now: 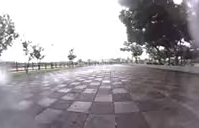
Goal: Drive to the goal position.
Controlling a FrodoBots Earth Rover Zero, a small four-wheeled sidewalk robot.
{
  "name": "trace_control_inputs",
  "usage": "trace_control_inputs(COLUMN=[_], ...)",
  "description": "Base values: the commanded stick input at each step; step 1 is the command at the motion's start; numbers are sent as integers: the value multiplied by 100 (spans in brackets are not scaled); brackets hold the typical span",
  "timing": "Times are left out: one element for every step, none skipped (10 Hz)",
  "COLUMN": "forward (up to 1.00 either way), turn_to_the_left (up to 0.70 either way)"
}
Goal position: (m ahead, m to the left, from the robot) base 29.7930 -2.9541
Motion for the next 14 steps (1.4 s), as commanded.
trace_control_inputs(forward=[100, 100, 100, 100, 100, 100, 100, 100, 100, 100, 100, 100, 100, 100], turn_to_the_left=[-3, -20, -35, -40, -40, -40, -40, -34, -19, -6, -4, -1, 0, 0])
